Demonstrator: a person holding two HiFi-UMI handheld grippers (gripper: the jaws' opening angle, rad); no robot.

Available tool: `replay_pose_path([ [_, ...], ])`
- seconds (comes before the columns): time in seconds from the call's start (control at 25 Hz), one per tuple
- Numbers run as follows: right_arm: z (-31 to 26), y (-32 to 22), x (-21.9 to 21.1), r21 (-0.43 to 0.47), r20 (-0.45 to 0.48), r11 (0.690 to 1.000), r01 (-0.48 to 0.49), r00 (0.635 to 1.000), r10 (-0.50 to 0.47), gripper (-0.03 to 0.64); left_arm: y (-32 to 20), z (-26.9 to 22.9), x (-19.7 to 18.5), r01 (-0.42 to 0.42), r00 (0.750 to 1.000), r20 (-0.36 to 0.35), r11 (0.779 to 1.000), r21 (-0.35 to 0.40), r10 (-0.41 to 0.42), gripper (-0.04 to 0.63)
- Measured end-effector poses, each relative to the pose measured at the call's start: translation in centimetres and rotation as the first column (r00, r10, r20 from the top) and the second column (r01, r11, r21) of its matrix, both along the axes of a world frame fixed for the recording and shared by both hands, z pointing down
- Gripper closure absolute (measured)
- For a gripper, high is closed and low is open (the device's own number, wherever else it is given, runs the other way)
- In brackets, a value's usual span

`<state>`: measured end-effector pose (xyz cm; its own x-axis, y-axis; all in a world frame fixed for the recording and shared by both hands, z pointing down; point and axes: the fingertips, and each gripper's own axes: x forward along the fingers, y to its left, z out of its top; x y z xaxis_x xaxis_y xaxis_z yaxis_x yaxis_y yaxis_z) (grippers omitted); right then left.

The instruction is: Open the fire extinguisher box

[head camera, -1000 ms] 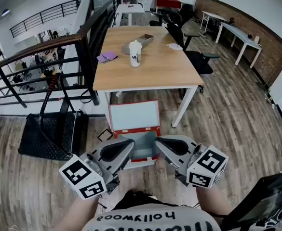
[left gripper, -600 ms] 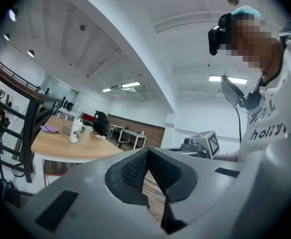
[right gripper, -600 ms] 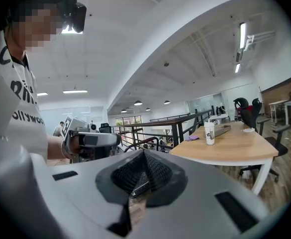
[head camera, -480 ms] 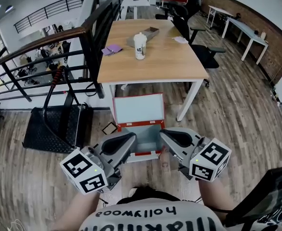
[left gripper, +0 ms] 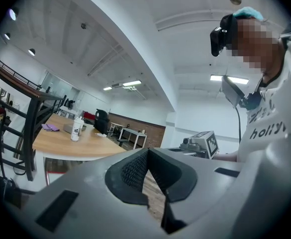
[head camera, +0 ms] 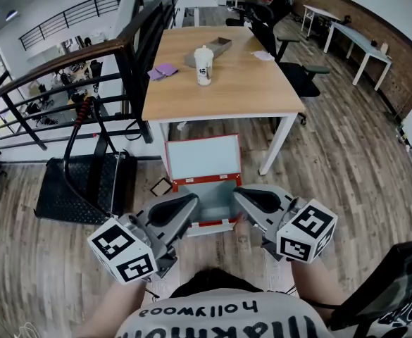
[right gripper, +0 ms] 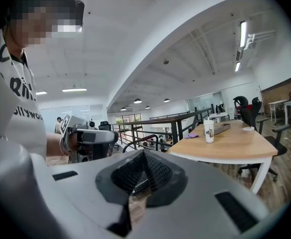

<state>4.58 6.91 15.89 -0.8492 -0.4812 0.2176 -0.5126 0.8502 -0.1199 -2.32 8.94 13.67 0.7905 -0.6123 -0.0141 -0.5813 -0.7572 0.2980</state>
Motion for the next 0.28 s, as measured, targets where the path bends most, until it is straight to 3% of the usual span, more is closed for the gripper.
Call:
replay_pose_path([
  [0.28,0.43,-0.05,-0.19,-0.006,-0.009,1.000,0.008,1.000,-0.008,0.607,-0.18,0.14,-0.13,-0.002,1.000,0.000,1.000,0.000,0.002,0.591],
])
